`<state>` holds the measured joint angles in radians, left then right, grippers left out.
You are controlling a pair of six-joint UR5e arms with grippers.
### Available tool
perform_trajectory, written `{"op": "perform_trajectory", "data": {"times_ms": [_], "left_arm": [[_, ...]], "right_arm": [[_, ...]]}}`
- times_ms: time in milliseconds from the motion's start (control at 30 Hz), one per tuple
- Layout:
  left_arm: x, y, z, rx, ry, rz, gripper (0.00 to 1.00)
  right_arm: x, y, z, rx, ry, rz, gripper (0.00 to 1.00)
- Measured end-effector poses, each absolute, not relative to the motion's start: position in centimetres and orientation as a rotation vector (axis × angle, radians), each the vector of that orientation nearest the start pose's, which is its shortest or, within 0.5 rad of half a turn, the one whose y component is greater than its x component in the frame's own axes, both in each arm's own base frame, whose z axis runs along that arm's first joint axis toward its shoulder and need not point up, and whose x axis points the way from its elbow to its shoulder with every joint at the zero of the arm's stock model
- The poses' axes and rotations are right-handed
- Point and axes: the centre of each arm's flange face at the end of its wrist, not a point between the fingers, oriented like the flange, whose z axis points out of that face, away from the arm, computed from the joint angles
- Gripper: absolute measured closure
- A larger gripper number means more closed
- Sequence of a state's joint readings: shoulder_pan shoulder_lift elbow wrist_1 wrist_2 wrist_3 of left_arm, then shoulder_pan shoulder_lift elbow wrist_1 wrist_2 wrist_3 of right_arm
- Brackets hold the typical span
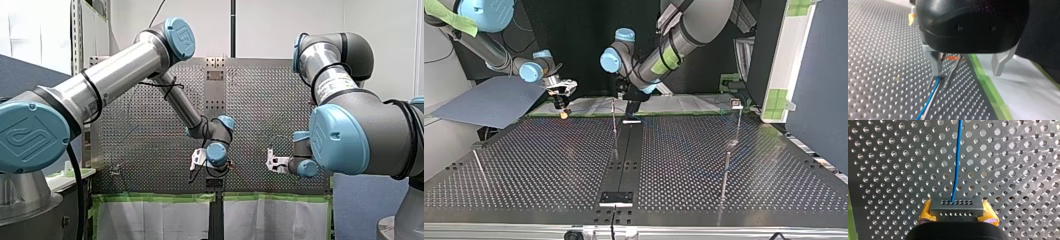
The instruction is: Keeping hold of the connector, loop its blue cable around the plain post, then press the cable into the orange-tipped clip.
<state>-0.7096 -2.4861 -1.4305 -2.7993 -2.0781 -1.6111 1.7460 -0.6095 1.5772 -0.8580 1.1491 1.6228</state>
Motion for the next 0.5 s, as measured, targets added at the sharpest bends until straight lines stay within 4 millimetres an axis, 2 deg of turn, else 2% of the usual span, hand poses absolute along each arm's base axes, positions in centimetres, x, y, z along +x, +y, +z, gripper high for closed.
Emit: {"op": "perform_trajectory", "data": {"times_ms": [200, 500], "left_arm": [[43.1, -49.5, 1.8, 0.344, 1.919, 0.007, 0.0], [42.8, -50.2, 1.9, 0.33, 1.897, -0.019, 0.0]], "right_arm": [[28.5, -61.0, -2.7, 1.71, -1.011, 1.63, 1.0], [28.7, -60.9, -2.7, 1.722, -1.001, 1.643, 1.0]]}}
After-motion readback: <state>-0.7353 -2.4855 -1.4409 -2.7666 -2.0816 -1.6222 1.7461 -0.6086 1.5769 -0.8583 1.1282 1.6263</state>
